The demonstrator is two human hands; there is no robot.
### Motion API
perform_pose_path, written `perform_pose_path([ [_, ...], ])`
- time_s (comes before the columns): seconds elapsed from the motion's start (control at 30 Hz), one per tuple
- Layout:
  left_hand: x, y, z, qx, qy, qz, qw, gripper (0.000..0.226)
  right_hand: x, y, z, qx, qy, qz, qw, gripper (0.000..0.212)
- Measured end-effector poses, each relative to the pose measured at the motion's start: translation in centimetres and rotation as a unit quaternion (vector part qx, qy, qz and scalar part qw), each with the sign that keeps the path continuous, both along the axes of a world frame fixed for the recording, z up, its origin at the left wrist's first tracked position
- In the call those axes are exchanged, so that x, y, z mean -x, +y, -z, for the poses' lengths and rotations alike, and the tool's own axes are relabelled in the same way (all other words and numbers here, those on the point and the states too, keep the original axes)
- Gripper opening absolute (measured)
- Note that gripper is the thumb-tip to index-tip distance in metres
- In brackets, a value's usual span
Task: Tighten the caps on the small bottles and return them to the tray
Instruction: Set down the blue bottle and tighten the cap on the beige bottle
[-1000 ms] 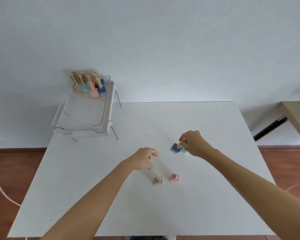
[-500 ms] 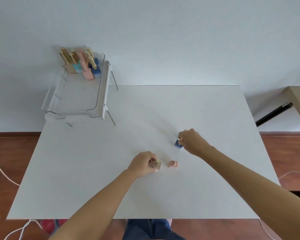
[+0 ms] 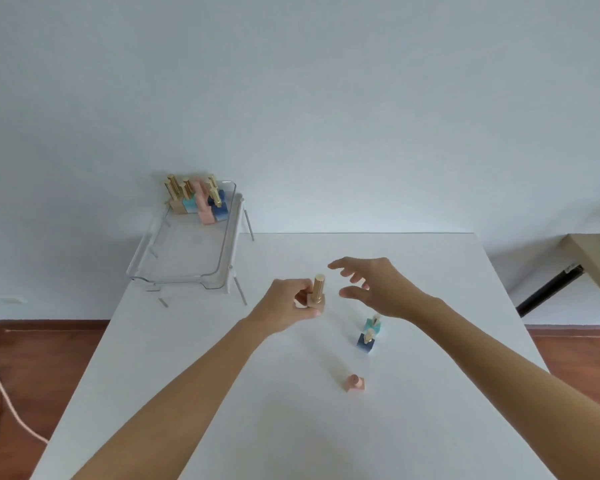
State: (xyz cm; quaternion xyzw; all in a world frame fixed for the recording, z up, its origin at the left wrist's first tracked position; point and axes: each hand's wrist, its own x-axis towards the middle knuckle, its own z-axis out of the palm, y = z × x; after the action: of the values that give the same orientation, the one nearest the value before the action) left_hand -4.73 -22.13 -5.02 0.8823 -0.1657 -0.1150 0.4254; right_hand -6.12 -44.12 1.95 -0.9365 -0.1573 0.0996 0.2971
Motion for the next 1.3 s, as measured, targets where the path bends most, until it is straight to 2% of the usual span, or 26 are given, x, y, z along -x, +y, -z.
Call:
perform_pose_path([
  [0.07,-1.1,-0.2,-2.6,0.004,-0.029,0.003,1.0,0.017,-0.4,0.9,-2.4,-0.032,-0.043,-0.04,0.998,0.043],
  [0.17,-2.3,-0.5,-6.1,0.016,-0.069,0.015,0.997,0.017,-0.9,1.7,-5.3,-0.061,-0.115,-0.067,0.989,0.029],
  [0.3,-3.2,-0.4,-10.1,0.027,-0.099,0.03,0.994,0.01,-1.5,1.4,-7.8,-0.096,-0.168,-0.047,0.98,0.016],
  [0.47,-4.0,-0.1,-12.8,0.047,-0.156,0.017,0.986,0.014,-2.6,0.4,-9.7,-0.107,-0.207,0.02,0.972,0.011],
  [0.53,-4.1,-0.1,-13.4,0.048,-0.181,0.015,0.982,0.013,-2.9,0.3,-10.1,-0.113,-0.206,0.037,0.971,0.005],
  [0.57,-4.1,-0.1,-13.7,0.05,-0.189,0.02,0.981,0.01,-3.0,0.3,-10.3,-0.116,-0.2,0.044,0.972,0.01],
  [0.7,-3.9,-0.2,-14.1,0.054,-0.205,0.038,0.977,0.024,-3.4,0.7,-10.4,-0.1,-0.159,0.112,0.976,0.057],
  [0.77,-3.9,-0.3,-14.1,0.045,-0.21,0.046,0.976,0.024,-3.4,0.5,-10.4,-0.067,-0.132,0.126,0.981,0.067],
  [0.8,-3.9,-0.3,-14.1,0.042,-0.209,0.045,0.976,0.024,-3.3,0.2,-10.5,-0.063,-0.12,0.116,0.984,0.065],
  [0.9,-3.8,-0.1,-14.2,0.044,-0.214,0.04,0.975,0.025,-2.8,-0.8,-10.8,-0.103,-0.111,0.038,0.988,0.035],
  [0.93,-3.8,0.0,-14.2,0.046,-0.213,0.041,0.975,0.026,-2.7,-1.1,-10.7,-0.112,-0.122,0.014,0.986,0.031],
  [1.07,-4.0,0.0,-14.0,0.033,-0.217,0.044,0.975,0.017,-2.8,-1.0,-10.2,-0.113,-0.155,0.027,0.981,0.006],
  [1.1,-4.1,-0.1,-14.0,0.023,-0.217,0.044,0.975,0.01,-2.8,-0.8,-10.1,-0.104,-0.149,0.041,0.982,0.012],
  [1.2,-4.2,-0.2,-13.8,0.004,-0.219,0.043,0.975,0.012,-2.9,-0.4,-9.9,-0.071,-0.126,0.086,0.986,0.052],
  [1.23,-4.2,-0.1,-13.7,0.002,-0.217,0.045,0.975,0.012,-2.9,-0.5,-9.9,-0.069,-0.117,0.086,0.987,0.055],
  [1.3,-4.2,-0.1,-13.6,0.006,-0.209,0.042,0.977,0.013,-2.6,-1.0,-10.1,-0.082,-0.105,0.052,0.99,0.042],
])
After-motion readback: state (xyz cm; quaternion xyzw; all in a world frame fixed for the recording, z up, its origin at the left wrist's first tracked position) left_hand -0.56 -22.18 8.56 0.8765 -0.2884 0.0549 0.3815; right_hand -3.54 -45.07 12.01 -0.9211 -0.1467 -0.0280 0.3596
